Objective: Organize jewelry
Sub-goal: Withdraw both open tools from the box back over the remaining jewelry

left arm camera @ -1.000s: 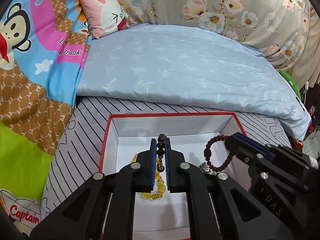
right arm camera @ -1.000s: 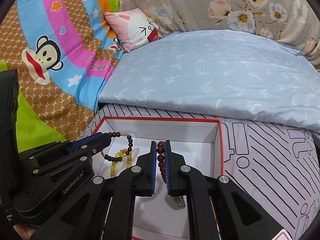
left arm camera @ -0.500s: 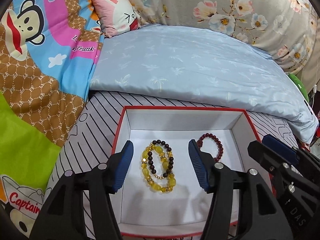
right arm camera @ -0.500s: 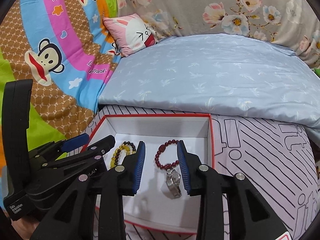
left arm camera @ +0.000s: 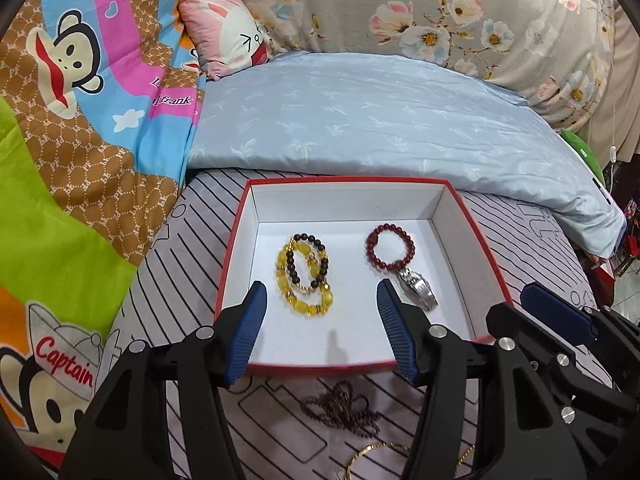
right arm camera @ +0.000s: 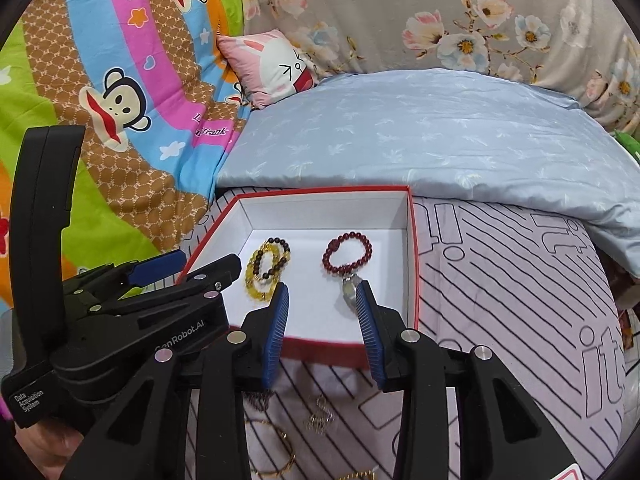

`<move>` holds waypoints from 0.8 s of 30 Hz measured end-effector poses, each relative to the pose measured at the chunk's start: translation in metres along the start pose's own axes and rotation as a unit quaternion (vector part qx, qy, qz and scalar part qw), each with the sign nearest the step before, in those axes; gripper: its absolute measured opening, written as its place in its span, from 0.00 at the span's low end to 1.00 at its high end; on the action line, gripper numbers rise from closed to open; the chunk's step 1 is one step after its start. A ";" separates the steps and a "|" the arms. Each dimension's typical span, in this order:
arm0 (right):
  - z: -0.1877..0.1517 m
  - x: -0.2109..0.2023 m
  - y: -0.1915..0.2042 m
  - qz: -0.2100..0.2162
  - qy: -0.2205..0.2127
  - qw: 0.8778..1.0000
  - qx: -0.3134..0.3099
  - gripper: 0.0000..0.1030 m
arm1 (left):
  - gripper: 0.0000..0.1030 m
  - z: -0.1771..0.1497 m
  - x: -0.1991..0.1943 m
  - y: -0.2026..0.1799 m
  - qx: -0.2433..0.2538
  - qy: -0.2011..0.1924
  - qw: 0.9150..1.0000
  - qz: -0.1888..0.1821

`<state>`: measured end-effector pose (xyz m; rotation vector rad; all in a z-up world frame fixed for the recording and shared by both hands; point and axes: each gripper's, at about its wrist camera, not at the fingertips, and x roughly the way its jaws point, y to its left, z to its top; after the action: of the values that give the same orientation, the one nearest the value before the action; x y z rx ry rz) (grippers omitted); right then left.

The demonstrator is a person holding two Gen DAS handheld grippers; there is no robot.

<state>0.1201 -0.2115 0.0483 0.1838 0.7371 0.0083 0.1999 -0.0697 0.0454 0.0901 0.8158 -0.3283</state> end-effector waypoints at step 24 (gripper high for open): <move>-0.096 -0.066 -0.010 -0.024 0.034 0.999 0.021 0.34 | 0.53 -0.088 -0.047 0.016 -0.028 0.038 0.999 -0.008</move>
<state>0.0066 -0.2104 0.0206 0.2066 0.8094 -0.0463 0.1133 -0.0245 0.0187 0.0440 0.9006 -0.3191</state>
